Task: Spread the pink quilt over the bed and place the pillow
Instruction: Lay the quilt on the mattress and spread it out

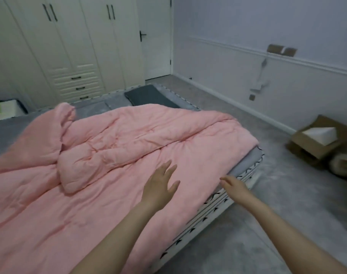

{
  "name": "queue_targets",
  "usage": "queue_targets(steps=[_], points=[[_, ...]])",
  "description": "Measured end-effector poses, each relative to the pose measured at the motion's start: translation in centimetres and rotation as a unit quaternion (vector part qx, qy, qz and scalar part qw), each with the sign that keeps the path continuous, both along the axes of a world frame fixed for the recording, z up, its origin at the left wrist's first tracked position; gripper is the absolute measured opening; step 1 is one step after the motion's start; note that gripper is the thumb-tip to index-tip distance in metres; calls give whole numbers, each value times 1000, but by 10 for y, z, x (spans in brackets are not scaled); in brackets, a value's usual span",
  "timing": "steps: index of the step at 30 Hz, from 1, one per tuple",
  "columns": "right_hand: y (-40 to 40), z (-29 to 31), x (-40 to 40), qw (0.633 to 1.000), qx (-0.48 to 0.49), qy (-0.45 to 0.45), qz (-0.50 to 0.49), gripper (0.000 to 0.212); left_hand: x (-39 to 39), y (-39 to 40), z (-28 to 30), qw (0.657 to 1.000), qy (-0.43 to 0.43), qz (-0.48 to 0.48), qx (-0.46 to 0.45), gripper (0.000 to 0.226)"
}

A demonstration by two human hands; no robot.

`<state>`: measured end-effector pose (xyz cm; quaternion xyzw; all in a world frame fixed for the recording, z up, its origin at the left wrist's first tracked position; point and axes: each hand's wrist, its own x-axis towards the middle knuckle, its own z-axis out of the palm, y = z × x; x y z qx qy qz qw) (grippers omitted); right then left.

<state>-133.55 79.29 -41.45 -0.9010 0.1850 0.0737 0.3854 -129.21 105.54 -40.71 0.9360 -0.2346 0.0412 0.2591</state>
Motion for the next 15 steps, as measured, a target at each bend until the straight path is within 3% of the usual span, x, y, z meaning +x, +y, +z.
queue_targets(steps=[7,15], points=[[-112,-3,-5,995,20,10,-93,26,56,-127,-21,998,35,-60,6,52],[-260,-28,78,982,7,46,-182,26,169,-276,-50,987,109,-122,9,50]])
